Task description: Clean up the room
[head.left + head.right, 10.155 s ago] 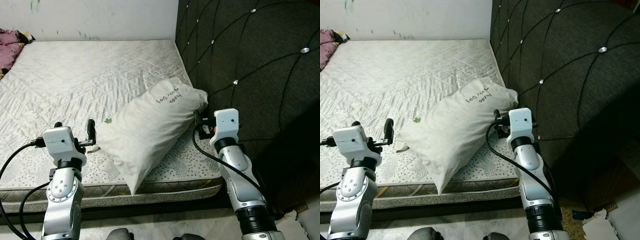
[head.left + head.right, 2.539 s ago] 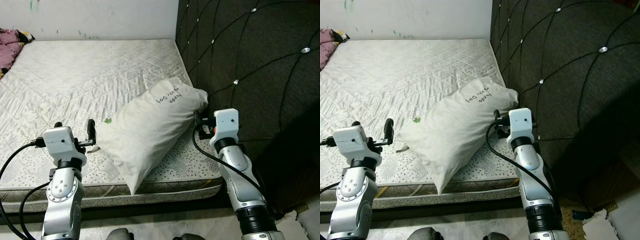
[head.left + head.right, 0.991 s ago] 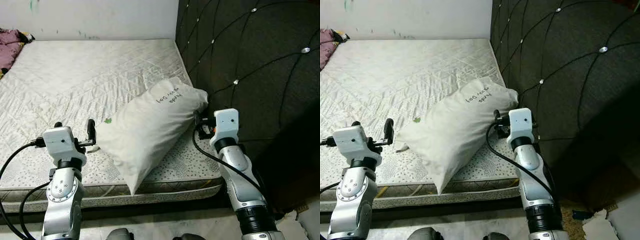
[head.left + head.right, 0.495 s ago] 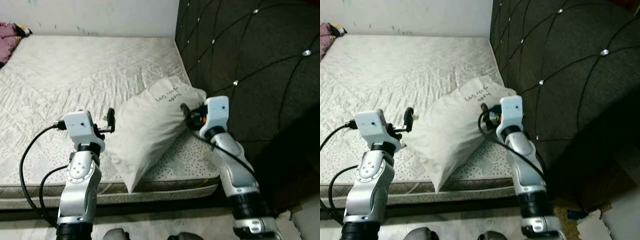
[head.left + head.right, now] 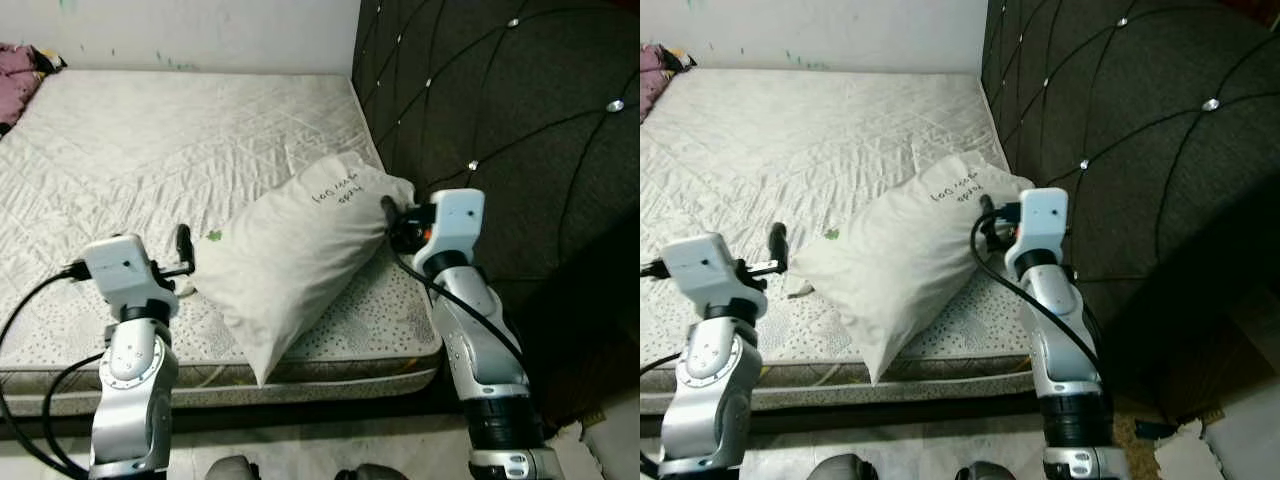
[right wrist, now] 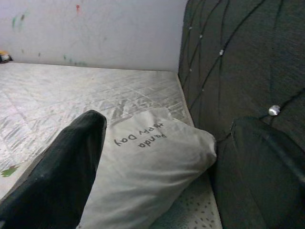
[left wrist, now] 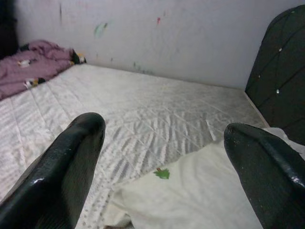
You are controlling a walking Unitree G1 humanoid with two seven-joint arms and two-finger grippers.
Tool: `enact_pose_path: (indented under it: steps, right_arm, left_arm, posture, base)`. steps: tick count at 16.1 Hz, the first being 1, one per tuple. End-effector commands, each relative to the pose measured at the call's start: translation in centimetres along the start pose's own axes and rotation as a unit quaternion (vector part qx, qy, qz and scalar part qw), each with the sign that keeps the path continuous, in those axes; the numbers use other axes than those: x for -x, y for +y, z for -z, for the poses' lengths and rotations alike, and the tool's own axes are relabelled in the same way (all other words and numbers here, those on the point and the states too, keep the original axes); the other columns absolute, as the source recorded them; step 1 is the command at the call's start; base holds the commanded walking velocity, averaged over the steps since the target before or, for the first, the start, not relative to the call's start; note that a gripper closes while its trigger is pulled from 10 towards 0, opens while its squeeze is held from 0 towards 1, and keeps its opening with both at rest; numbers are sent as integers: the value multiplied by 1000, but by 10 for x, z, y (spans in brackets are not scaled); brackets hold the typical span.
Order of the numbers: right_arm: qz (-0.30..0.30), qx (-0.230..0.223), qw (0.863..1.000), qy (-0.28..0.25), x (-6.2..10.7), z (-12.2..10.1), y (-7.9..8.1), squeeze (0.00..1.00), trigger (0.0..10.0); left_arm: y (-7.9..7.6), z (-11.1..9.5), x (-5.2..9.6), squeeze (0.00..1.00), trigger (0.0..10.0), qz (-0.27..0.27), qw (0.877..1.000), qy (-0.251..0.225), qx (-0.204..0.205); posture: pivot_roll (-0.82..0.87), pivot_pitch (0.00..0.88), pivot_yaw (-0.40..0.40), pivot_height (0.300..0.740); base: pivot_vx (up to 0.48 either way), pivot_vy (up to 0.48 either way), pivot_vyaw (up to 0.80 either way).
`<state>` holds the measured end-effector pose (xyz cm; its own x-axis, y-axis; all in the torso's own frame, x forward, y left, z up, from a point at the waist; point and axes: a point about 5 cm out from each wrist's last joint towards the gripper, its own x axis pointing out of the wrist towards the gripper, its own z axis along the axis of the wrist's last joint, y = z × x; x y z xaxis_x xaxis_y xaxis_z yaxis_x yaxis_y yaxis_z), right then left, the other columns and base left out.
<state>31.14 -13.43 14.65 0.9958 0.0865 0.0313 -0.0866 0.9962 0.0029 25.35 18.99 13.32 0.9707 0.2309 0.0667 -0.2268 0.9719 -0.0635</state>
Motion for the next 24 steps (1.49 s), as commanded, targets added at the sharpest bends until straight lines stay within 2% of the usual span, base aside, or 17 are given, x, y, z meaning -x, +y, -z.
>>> enact_pose_path:
  steps: [1, 5, 6, 9, 11, 12, 13, 15, 18, 21, 24]
  right_arm:
    - [-2, 9, 1000, -3, 2, 1, -1, 0, 10000]
    - [-3, 8, 1000, 21, 5, 16, 4, 0, 10000]
    - [-8, 8, 1000, 21, 3, 15, 4, 0, 10000]
    - [-7, 6, 999, 31, -2, 21, 0, 0, 10000]
    - [-7, 6, 1000, 30, -2, 24, 0, 0, 10000]
    - [-6, 19, 999, 29, -5, 25, 4, 0, 10000]
    - [-7, 32, 999, 23, -7, 24, 6, 0, 10000]
    - [-6, 23, 999, 21, -8, 25, 12, 0, 10000]
    - [-9, 27, 999, 23, -4, 28, 11, 0, 10000]
    - [12, 16, 999, 26, -2, 32, 1, 0, 10000]
    - [6, 12, 1000, 28, 2, 35, 4, 0, 10000]
  left_arm:
    - [4, -2, 2, 0, 10000, -9, 1000, -5, -13]
    - [11, -2, 1, 0, 10000, -24, 1000, -8, -15]
    - [9, -5, -1, 0, 10000, -26, 1000, -13, -8]
    - [8, -2, -1, 0, 10000, -23, 999, -16, -29]
    - [7, 1, 1, 0, 10000, -13, 999, -11, -29]
    - [1, 0, -3, 0, 10000, 3, 999, -9, -31]
    - [-2, -1, -7, 0, 10000, 11, 999, -11, -31]
    - [-9, -5, -15, 0, 10000, 33, 999, -18, -34]
    - [-12, 0, -14, 0, 10000, 35, 999, -12, -32]
    - [-16, 6, -10, 0, 10000, 43, 999, -1, -28]
    - [-20, 7, -10, 0, 10000, 52, 998, 3, -25]
  posture:
    - [47, 38, -19, 740]
    - [52, 0, -34, 740]
    - [53, 1, -36, 740]
    - [71, 14, -39, 740]
    - [79, 0, -28, 740]
    - [86, 0, -3, 740]
    - [86, 0, -3, 740]
    - [81, 0, 4, 740]
    - [70, 0, 5, 740]
    - [60, 0, 6, 740]
    - [59, 14, 2, 740]
  base:
    - [0, 0, 0]
    - [0, 0, -200]
    - [0, 0, -800]
    - [0, 0, -710]
    - [0, 0, 0]
    - [0, 0, 0]
    - [0, 0, 800]
    - [0, 0, 800]
    - [0, 0, 792]
    - [0, 0, 0]
    - [0, 0, 0]
